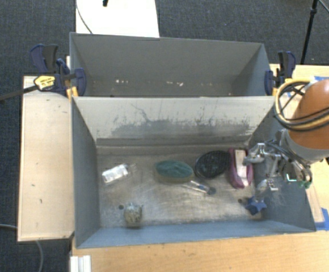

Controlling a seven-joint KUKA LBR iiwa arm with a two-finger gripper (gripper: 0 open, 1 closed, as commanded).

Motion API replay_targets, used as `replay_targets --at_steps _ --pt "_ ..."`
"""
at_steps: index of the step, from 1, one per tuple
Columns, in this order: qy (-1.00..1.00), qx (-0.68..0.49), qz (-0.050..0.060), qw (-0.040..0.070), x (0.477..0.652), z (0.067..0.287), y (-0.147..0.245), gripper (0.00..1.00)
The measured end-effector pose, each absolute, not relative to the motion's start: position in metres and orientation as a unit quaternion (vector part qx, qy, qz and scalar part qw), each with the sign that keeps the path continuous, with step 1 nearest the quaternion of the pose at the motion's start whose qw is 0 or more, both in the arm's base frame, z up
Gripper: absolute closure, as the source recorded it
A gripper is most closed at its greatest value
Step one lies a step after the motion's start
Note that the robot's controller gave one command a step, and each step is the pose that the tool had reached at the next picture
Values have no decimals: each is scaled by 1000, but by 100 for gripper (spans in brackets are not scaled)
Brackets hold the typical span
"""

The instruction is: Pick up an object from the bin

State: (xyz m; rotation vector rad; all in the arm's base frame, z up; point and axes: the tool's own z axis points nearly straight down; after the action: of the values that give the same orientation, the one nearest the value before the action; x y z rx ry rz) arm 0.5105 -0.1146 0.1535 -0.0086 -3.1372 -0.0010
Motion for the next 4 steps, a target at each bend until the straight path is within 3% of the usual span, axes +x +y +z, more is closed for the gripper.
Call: replay_targets --at_steps 1,2,4 --pt "-998 56 0 -3 568 81 -95 0" --pt "-1000 3 1 -3 594 73 -24 0" --pt "-993 119 -1 -5 482 77 136 0"
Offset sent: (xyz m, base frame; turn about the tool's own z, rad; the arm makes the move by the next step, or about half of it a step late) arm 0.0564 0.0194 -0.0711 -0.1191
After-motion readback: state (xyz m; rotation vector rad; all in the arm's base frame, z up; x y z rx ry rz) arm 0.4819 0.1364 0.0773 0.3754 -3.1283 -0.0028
